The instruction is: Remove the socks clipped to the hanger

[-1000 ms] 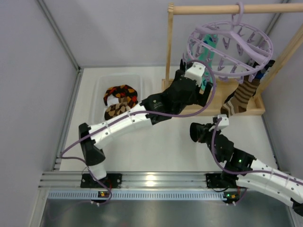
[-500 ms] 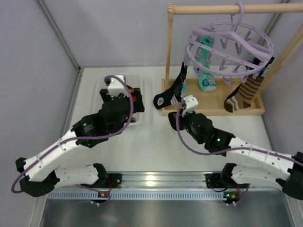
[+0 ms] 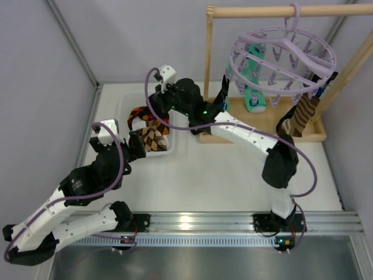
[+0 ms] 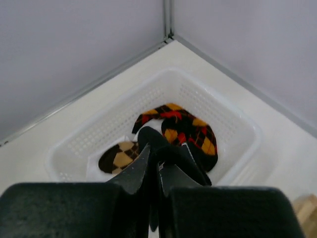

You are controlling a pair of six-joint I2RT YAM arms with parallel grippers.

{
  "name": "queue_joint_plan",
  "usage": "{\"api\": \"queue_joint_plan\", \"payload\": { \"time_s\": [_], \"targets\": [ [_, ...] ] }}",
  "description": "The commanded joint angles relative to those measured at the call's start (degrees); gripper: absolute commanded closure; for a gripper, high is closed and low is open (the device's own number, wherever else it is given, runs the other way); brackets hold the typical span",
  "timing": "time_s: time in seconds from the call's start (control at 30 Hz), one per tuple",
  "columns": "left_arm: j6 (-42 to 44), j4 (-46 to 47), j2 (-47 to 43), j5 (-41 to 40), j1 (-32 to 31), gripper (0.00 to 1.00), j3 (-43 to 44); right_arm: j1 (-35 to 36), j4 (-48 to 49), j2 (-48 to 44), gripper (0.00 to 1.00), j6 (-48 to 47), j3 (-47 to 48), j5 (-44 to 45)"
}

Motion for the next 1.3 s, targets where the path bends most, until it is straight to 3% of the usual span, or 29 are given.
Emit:
{"api": "queue_joint_plan", "payload": {
  "time_s": [0.0,0.07,0.13,0.17,0.2,0.23,0.27,0.5,0.6,0.67,0.87,0.93,1.1,1.27],
  "targets": [
    [-1.0,-0.5,-0.7,-3.0,0.2,0.02,-1.9,-1.1,-6.3,10.7,1.0,-5.2,16.3,-7.0],
    [-1.4,-0.5,-0.4,-2.8,0.2,0.02,-2.3,-1.2,-10.3,18.9,0.77,-6.8,27.7,-6.3],
    [-1.4,-0.5,-0.1,-2.7,0.2,0.02,-2.6,-1.4,-16.0,22.6,0.43,-7.0,34.0,-6.1],
    [-1.4,-0.6,-0.2,-2.6,0.2,0.02,-2.7,-1.6,-16.8,23.1,0.38,-7.0,36.0,-6.1],
    [-1.5,-0.5,-0.4,-2.4,0.2,0.01,-3.0,-1.5,-16.6,21.9,0.32,-6.8,35.0,-6.0],
    [-1.7,-0.5,-0.5,-2.1,0.2,0.02,-3.1,-1.6,-14.1,20.4,0.16,-6.8,33.2,-5.7],
    [-1.8,-0.5,-0.6,-2.0,0.2,0.02,-3.1,-1.6,-12.6,15.9,0.11,-6.7,27.9,-4.9],
    [-4.4,0.3,0.6,3.3,0.2,0.02,-1.3,-5.0,-9.4,-5.0,0.07,-1.5,8.3,-5.3],
    [-5.8,5.6,3.2,6.4,0.1,0.01,-3.3,-5.3,-13.3,-15.1,0.05,0.5,0.5,-7.4],
    [-5.6,15.1,5.2,11.5,0.2,0.01,-6.2,-6.1,-16.5,-23.0,0.02,2.4,-4.5,-10.1],
    [2.0,40.7,24.1,24.9,0.1,0.02,-5.9,-7.2,-22.7,-46.6,0.01,4.7,-20.4,1.6],
    [3.6,44.2,29.3,26.3,0.1,0.01,-3.5,-7.9,-27.1,-52.5,0.01,4.8,-22.4,5.1],
    [12.9,59.8,45.2,25.1,0.2,0.02,4.5,-8.5,-31.2,-61.5,0.01,4.4,-25.2,9.3],
    [17.8,66.3,57.7,30.7,2.7,0.02,11.9,-8.5,-33.3,-66.6,0.01,3.7,-27.3,9.6]
  ]
}}
